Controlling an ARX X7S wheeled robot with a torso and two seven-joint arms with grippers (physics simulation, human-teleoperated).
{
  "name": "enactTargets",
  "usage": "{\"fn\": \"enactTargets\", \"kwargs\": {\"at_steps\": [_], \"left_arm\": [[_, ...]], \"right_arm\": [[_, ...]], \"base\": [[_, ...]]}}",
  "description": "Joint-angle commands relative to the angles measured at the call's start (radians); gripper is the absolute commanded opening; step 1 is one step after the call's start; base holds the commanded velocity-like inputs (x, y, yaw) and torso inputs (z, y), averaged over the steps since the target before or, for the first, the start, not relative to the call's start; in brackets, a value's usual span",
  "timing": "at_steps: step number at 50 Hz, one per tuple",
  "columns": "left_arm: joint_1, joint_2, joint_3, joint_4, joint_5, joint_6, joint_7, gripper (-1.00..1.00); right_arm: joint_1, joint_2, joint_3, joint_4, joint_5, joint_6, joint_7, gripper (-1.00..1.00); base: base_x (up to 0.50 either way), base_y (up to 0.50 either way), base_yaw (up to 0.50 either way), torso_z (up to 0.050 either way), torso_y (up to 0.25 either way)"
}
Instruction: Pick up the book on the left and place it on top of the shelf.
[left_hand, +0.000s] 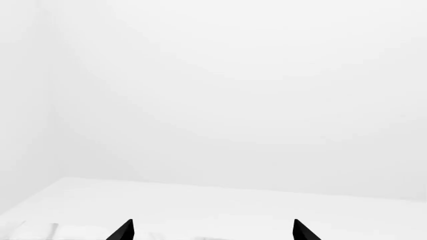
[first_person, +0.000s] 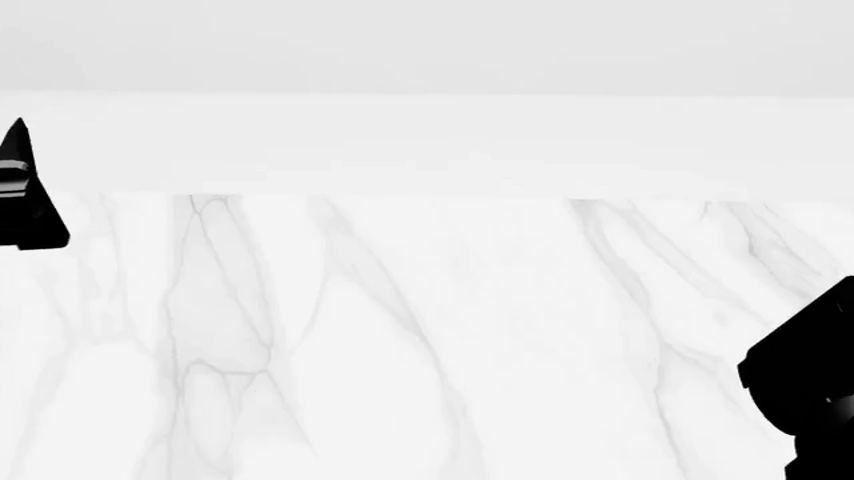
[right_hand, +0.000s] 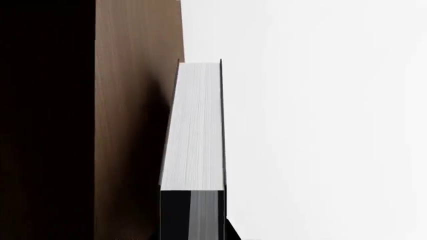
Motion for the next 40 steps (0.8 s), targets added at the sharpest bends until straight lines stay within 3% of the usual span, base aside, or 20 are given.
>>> {"fn": "enactTargets", "kwargs": {"at_steps": [1, 15, 16, 40], "left_arm": [[0.005, -0.004, -0.003, 0.004, -0.004, 0.000, -0.004, 1.00], [0.013, -0.006, -0.003, 0.004, -0.006, 0.008, -0.008, 1.00], [0.014, -0.006, -0.005, 0.005, -0.008, 0.008, -0.008, 1.00], [0.015, -0.008, 0.003, -0.007, -0.010, 0.022, -0.010, 1.00]], "right_arm": [[-0.030, 0.025, -0.043, 0.006, -0.093, 0.019, 0.054, -1.00], [-0.044, 0.020, 0.007, 0.006, -0.094, 0.001, 0.093, -1.00], [-0.044, 0.019, 0.010, 0.006, -0.094, 0.002, 0.097, 1.00], [-0.026, -0.014, 0.015, 0.006, -0.092, -0.097, 0.085, 1.00]], "base": [[0.00, 0.00, 0.00, 0.000, 0.000], [0.00, 0.00, 0.00, 0.000, 0.001], [0.00, 0.00, 0.00, 0.000, 0.000], [0.00, 0.00, 0.00, 0.000, 0.000]]}}
